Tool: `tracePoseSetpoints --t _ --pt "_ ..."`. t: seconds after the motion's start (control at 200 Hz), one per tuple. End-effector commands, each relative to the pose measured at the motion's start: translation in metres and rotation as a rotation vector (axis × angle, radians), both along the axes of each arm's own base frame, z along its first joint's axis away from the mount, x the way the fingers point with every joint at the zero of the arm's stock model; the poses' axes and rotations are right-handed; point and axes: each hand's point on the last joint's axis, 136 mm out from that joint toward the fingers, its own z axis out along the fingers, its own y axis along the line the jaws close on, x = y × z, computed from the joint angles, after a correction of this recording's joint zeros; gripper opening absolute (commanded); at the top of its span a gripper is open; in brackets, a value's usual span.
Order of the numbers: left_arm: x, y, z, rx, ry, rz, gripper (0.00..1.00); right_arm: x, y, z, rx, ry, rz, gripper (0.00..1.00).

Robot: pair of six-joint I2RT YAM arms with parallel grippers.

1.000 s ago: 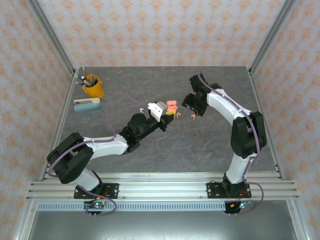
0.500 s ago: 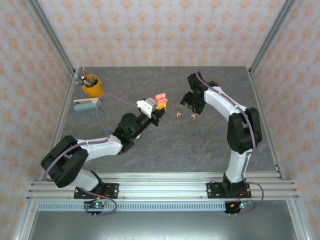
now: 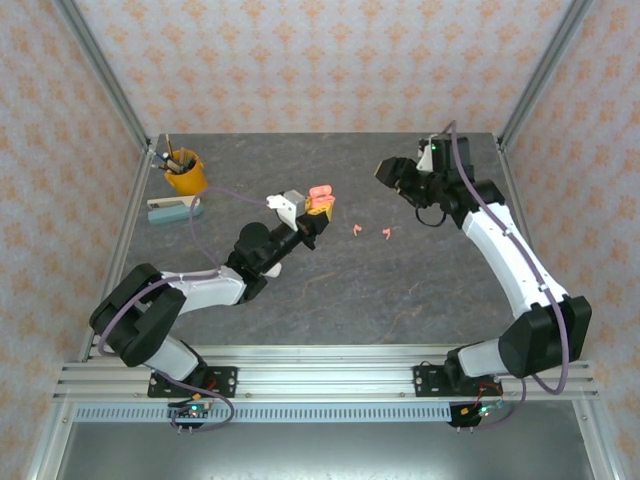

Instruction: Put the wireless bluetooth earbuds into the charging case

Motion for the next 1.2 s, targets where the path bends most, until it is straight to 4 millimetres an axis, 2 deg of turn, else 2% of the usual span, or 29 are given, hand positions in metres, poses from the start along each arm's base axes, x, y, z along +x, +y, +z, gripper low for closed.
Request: tracePoseSetpoints --t 0.0,0.08,0.22,0.355,0.525,0.596,0.671,0.831,0.911,1.196 --pt "-0.003 -0.006 0.043 -0.124 -0.077 -0.047 0.00 -0.008 0.013 0.012 0.043 -0.059 0.114 0.64" --pt "0.005 -0.010 0.043 -0.065 -0.078 0.029 0.00 -0.008 0.010 0.013 0.040 -0.047 0.089 0.64" --pt "0.013 -0.025 0.032 0.196 -0.058 0.142 0.00 -0.004 0.003 0.008 0.032 -0.037 0.037 0.63" --pt "0.025 -0.022 0.035 0.237 -0.020 0.206 0.00 -0.001 -0.002 0.005 0.028 -0.040 0.006 0.63" --pt "0.042 -0.007 0.034 0.190 0.137 0.330 0.00 0.002 -0.015 0.002 0.012 -0.041 -0.041 0.63" --pt "0.045 -0.005 0.034 0.235 0.174 0.354 0.00 0.003 -0.019 0.002 0.010 -0.043 -0.054 0.63" --pt "0.037 -0.012 0.039 0.282 0.093 0.357 0.00 0.005 -0.021 0.001 0.007 -0.046 -0.061 0.63" --pt "0.022 -0.019 0.068 0.094 -0.069 0.286 0.00 0.009 -0.024 -0.006 -0.006 -0.038 -0.076 0.63" --pt "0.007 -0.023 0.080 -0.004 -0.175 0.213 0.00 0.012 -0.027 -0.010 -0.013 -0.034 -0.087 0.63" --pt "-0.035 -0.061 0.115 -0.114 -0.354 -0.111 0.00 0.022 -0.038 -0.032 -0.032 0.018 -0.122 0.63"
